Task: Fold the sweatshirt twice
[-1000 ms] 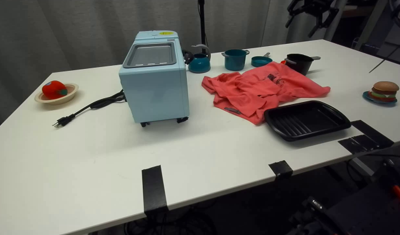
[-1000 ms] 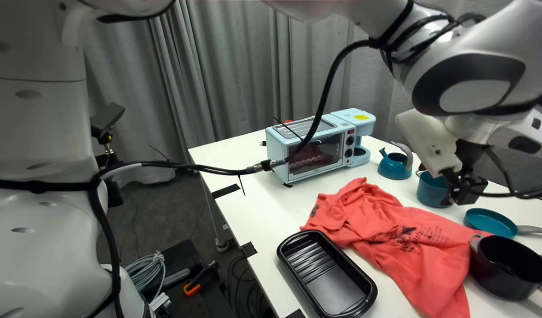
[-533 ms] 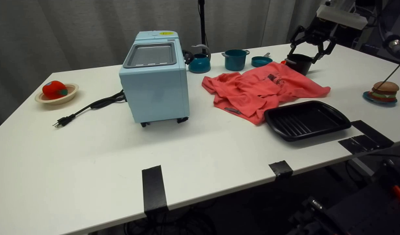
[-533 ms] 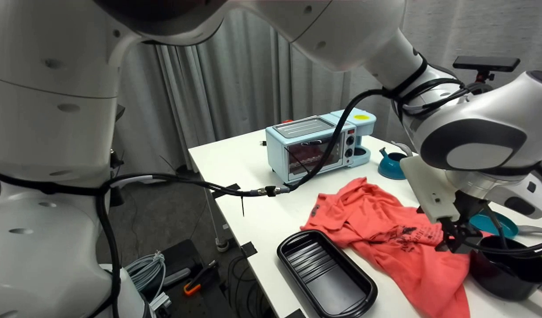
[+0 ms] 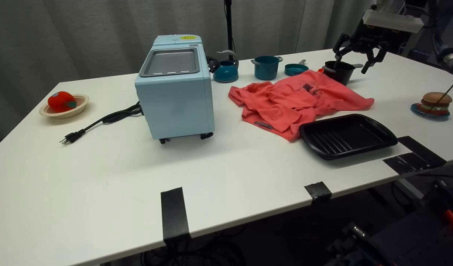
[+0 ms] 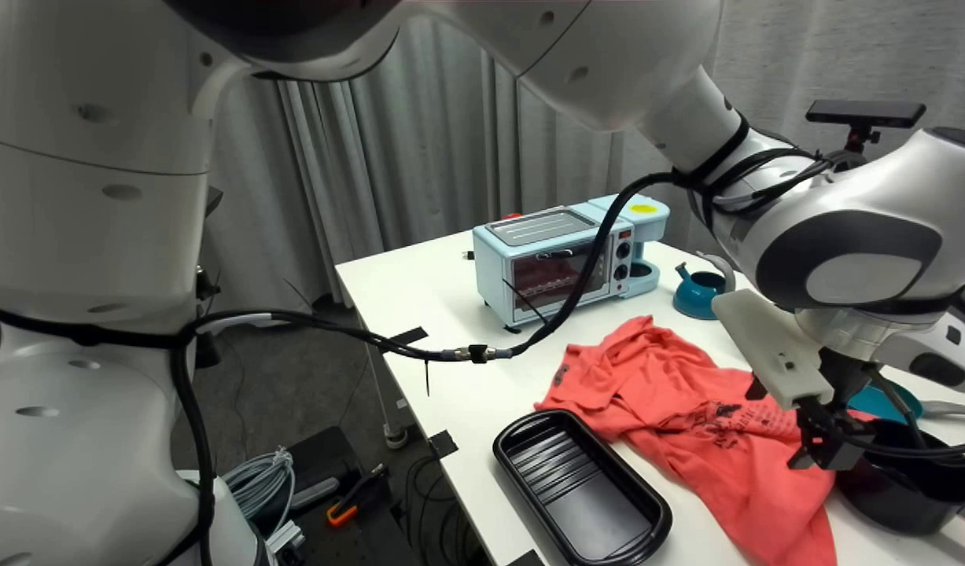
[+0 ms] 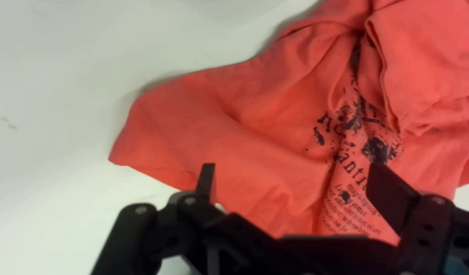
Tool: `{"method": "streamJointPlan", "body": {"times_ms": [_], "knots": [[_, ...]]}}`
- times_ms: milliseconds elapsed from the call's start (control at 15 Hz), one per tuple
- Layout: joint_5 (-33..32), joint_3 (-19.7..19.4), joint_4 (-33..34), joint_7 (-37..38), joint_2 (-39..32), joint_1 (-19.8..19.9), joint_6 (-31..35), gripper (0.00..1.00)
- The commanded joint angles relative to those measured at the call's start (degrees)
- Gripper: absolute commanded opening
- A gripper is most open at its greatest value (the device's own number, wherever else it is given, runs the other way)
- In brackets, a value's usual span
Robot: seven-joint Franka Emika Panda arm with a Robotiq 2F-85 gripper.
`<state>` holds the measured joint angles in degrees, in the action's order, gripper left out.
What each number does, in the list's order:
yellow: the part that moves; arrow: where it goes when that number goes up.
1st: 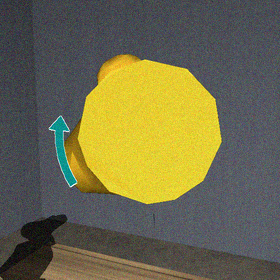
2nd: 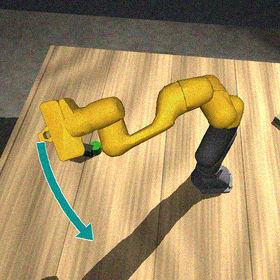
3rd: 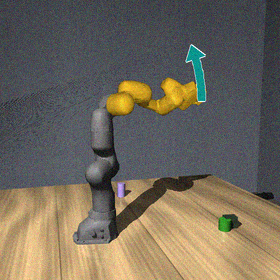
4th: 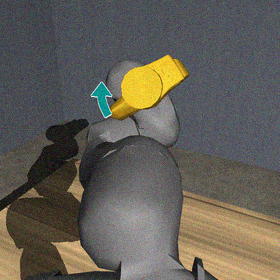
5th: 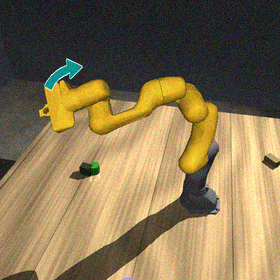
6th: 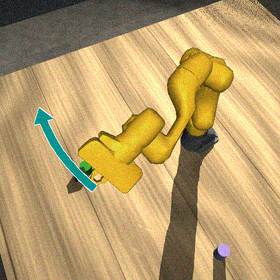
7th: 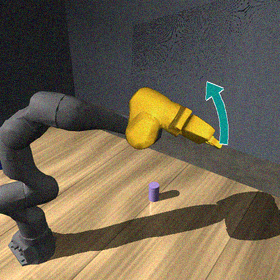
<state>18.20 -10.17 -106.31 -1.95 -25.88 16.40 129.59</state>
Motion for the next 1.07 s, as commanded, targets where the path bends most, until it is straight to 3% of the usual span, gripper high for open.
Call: {"method": "streamJointPlan", "body": {"times_ms": [0,400,1000], "knots": [[-5.0,-1.1,0.5,1.7,-2.1,-0.2,1.1,1.0],[-4.2,0.1,4.4,1.7,-8.8,1.0,6.9,1.0],[-5.5,-1.0,5.6,3.8,-14.3,1.5,8.2,1.0]]}}
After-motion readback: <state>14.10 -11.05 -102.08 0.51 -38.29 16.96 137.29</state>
